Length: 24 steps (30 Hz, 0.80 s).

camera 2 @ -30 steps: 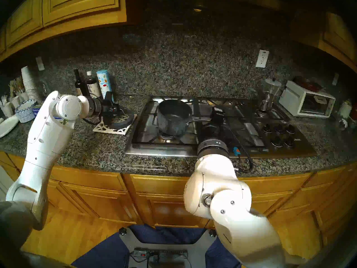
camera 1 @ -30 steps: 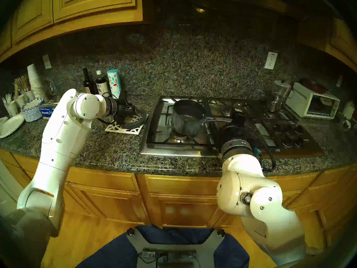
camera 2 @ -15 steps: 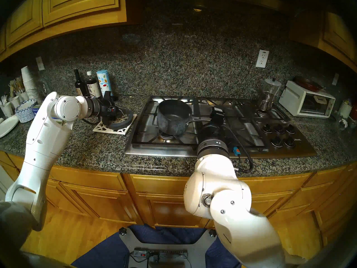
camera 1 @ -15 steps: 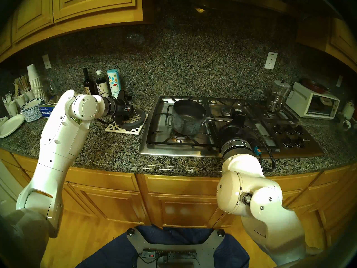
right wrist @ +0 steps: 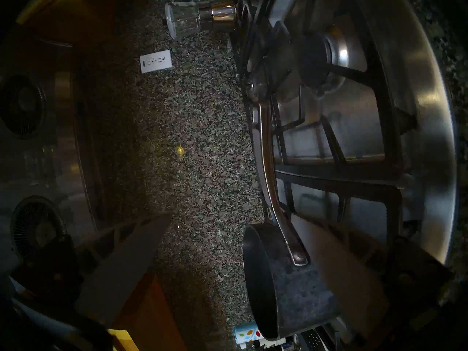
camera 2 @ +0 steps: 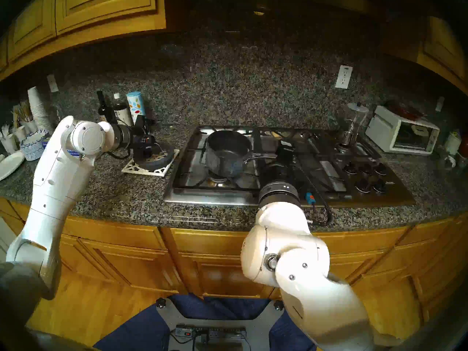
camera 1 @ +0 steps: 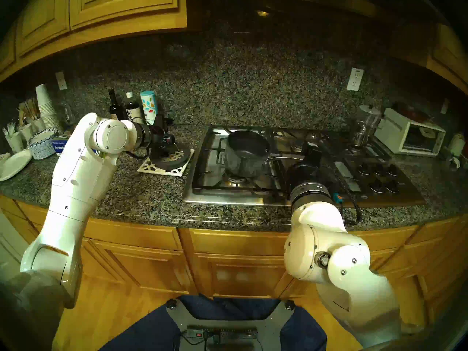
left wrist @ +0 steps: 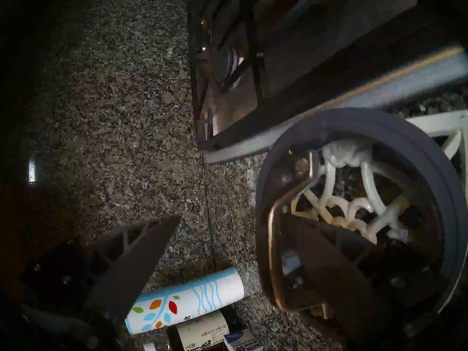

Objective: Pick up the pot, put it on the stove, take off the pot lid

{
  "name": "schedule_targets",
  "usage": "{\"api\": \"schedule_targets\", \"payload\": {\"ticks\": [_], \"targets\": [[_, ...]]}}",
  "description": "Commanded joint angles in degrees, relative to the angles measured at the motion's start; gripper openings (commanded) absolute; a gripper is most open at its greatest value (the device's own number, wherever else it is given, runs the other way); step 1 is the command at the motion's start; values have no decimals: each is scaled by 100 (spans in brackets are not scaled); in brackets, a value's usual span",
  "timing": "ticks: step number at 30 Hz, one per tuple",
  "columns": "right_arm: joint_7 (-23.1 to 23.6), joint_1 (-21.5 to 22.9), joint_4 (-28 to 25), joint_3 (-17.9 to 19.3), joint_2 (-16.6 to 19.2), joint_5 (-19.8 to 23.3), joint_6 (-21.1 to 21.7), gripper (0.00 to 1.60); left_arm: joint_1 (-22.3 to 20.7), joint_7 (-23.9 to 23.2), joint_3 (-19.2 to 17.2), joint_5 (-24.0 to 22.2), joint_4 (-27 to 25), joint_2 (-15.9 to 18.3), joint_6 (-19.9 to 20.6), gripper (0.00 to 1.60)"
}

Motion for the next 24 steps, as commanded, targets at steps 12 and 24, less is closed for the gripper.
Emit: {"api": "schedule_targets", "payload": {"ticks": [12, 24], "targets": [[79, 110, -155, 25, -12, -72, 6, 160, -784, -394, -288, -226, -374, 49, -36, 160], [80, 103, -155, 24, -3, -82, 8, 160, -995, -821, -260, -353, -329, 19, -36, 160]]}}
